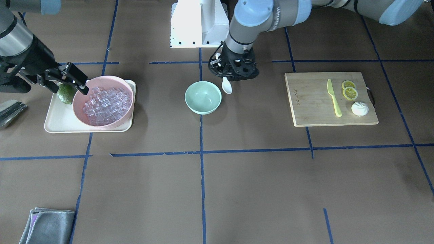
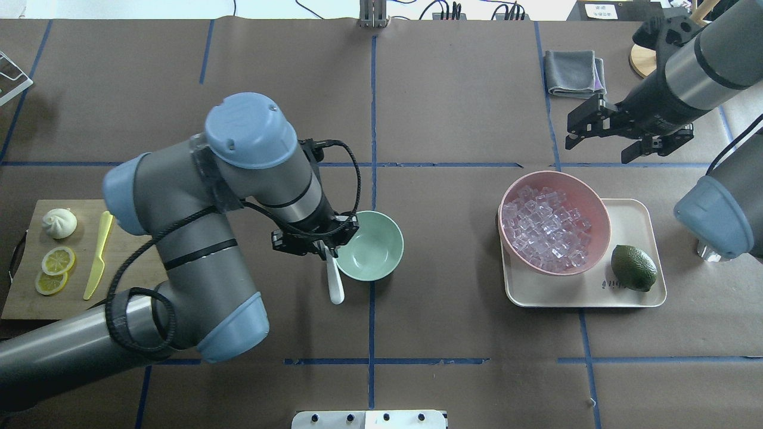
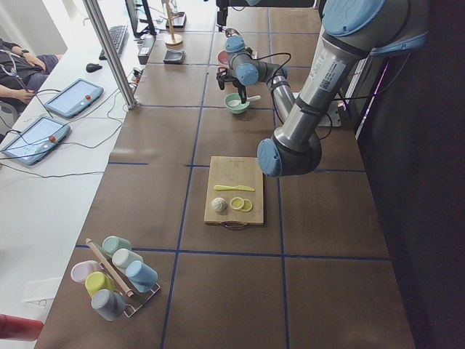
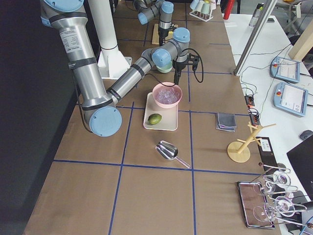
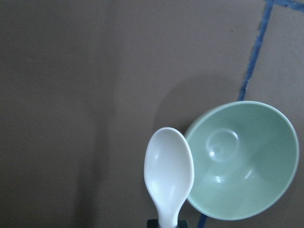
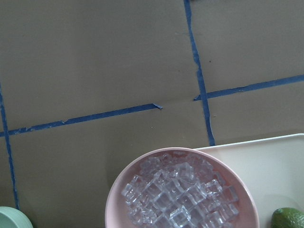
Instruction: Put spoon and ice into bowl
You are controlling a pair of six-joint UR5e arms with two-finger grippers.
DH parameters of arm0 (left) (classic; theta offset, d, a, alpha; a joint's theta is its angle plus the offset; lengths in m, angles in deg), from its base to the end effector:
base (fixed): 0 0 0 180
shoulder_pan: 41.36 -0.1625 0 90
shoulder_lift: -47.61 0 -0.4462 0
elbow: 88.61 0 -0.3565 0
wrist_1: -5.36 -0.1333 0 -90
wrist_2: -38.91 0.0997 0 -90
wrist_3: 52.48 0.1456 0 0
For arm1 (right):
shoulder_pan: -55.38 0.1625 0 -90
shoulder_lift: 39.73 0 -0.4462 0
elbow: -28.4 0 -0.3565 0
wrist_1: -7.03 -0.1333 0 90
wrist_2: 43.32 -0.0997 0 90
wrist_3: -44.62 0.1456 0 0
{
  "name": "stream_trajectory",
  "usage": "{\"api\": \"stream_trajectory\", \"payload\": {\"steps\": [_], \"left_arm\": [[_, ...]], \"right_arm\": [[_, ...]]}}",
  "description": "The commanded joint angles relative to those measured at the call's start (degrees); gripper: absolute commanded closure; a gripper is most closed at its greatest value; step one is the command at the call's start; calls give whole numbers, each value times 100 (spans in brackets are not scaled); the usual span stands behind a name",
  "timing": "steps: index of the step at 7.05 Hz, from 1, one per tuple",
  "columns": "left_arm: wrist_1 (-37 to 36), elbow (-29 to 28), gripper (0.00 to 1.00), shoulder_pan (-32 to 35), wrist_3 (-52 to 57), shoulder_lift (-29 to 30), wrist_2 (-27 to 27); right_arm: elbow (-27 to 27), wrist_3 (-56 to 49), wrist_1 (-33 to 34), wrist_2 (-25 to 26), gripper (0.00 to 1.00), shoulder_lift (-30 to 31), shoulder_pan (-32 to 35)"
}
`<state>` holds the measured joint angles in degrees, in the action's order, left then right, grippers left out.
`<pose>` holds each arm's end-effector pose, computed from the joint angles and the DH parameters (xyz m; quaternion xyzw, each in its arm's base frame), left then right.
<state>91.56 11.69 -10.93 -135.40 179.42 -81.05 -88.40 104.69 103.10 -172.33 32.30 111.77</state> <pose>0.5530 -0.3951 0.2232 -0.0962 0.4501 -0.0748 0.8846 -0.2638 -0.4722 0.3618 -0.0162 -0.4433 0.0958 0.8911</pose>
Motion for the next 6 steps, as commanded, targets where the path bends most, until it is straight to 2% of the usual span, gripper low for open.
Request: {"api": "stream_trajectory", "payload": {"steps": [1,2,3,4,5,6], "left_arm": [[903,-1148,100,-151,-231,537,226],[1021,-1406,100,-151,-232,678,227],[1022,-1408,89,-151,-198,654,227],[1022,-1391,12,-151,-128,645,218],[978,-1286,0,-134,-118,627,209],[961,-1016,0,-99,-101,462,175]], "right_arm": [[-62,197,-1,96,0,-101,-207],[-106,232,-1,96,0,-101,-207],[-150,232,8,105,0,-101,-207],[-150,232,8,105,0,-101,-207],[-150,232,8,105,0,-101,-216],[-150,232,8,114,0,-101,-242]]}}
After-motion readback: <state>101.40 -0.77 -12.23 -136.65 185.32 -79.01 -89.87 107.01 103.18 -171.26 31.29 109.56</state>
